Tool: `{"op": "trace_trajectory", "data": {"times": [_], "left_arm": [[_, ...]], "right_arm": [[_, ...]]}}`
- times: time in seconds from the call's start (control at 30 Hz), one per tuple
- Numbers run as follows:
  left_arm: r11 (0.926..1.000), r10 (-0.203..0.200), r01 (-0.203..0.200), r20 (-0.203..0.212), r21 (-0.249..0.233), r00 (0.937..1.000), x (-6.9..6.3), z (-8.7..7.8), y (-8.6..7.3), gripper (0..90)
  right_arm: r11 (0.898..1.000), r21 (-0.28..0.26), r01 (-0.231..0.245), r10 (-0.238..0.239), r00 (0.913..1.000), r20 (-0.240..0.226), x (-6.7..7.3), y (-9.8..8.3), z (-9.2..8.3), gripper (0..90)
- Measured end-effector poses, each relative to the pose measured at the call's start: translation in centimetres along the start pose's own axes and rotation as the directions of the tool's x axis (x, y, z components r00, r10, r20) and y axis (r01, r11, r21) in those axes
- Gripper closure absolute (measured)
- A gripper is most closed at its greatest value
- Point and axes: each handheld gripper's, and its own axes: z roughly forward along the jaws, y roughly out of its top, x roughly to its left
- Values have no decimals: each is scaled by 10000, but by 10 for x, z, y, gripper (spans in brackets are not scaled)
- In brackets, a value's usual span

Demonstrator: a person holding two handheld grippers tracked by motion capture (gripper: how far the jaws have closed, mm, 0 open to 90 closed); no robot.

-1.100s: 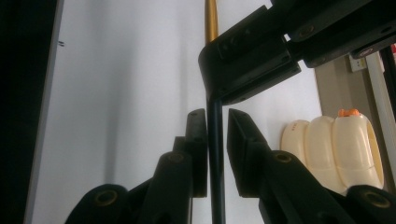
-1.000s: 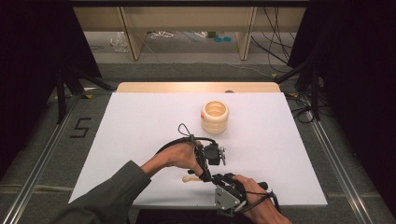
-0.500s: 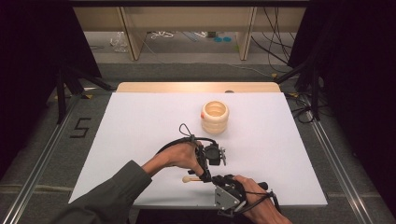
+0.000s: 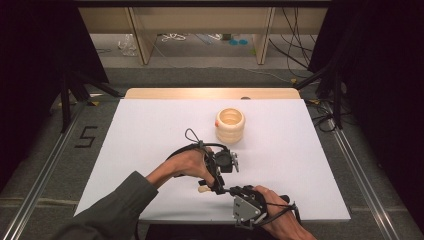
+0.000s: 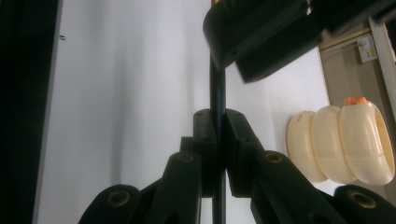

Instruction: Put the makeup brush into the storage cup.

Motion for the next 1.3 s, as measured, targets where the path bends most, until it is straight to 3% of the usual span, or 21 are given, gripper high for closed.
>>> {"op": "trace_trajectory", "data": {"times": [0.07,0.17,0.37,0.43,0.47,0.53,0.7,0.73,0.77,0.8,0.9,0.93,0.97,1.0,1.03,1.07,1.1,1.13,1.2,1.27,1.3], "left_arm": [[9997,11,-16,-229,-240,9997,0,-5,-3,607],[9906,-478,372,-788,-1319,9957,-2,-13,-13,534],[9711,-744,325,-1706,-2364,9825,-2,-31,-27,415],[9589,-947,351,-2008,-2814,9750,-4,-35,-31,356],[9465,-1184,432,-2195,-3199,9684,-6,-37,-34,345],[9292,-1498,538,-2396,-3657,9592,-7,-38,-39,325],[9161,-1585,381,-2733,-3992,9488,-9,-40,-48,286],[9078,-1761,458,-2799,-4169,9437,-11,-40,-50,280],[8925,-1977,523,-2844,-4480,9381,-12,-40,-53,267],[8964,-1881,376,-3020,-4417,9346,-12,-42,-57,263],[8856,-2046,401,-3111,-4628,9281,-13,-41,-61,254],[8624,-2435,604,-3072,-5026,9200,-14,-38,-64,251],[8458,-2692,759,-2996,-5281,9153,-15,-36,-65,251],[8486,-2674,721,-3072,-5242,9133,-15,-35,-68,243],[8431,-2753,743,-3087,-5326,9104,-16,-34,-70,234],[8229,-3034,895,-3007,-5611,9042,-17,-32,-74,230],[8229,-3034,895,-3007,-5611,9042,-17,-32,-74,228],[8015,-3298,1065,-2865,-5884,8995,-18,-28,-76,229],[8078,-3271,1036,-2950,-5803,8978,-18,-27,-79,232],[7843,-3491,1169,-2778,-6093,8950,-19,-22,-80,233],[7856,-3480,1143,-2814,-6081,8943,-19,-20,-82,233]], "right_arm": [[9996,-161,239,-238,9997,71,-4,-2,1,845],[9993,-302,201,-206,9997,-151,-10,-7,1,845],[9935,-343,-1086,1075,9937,-323,-16,-17,-2,845],[9830,-405,-1789,1767,9829,-526,-21,-24,-3,845],[9788,-460,-1998,1972,9788,-553,-23,-26,-3,845],[9545,-692,-2901,2854,9558,-704,-23,-29,-3,845],[9311,-946,-3523,3472,9354,-663,-29,-36,-4,845],[9260,-978,-3646,3592,9308,-682,-30,-38,-4,845],[9097,-1122,-3998,3928,9162,-792,-32,-41,-4,845],[9029,-1144,-4143,4063,9096,-870,-32,-42,-4,845],[8822,-1299,-4526,4433,8913,-949,-34,-44,-4,845],[8701,-1352,-4741,4630,8800,-1058,-35,-45,-5,844],[8701,-1352,-4741,4630,8800,-1058,-35,-45,-5,844],[8632,-1489,-4824,4717,8758,-1027,-36,-46,-4,845],[8458,-1564,-5100,4971,8599,-1162,-37,-48,-5,845],[8422,-1591,-5151,5019,8569,-1176,-38,-49,-5,845],[8354,-1644,-5245,5109,8513,-1196,-39,-49,-5,845],[8271,-1671,-5367,5223,8436,-1243,-39,-50,-6,845],[8280,-1704,-5343,5214,8453,-1168,-40,-51,-6,845],[8225,-1728,-5419,5284,8404,-1205,-40,-51,-6,845],[8076,-1835,-5605,5449,8281,-1315,-40,-52,-5,845]]}}
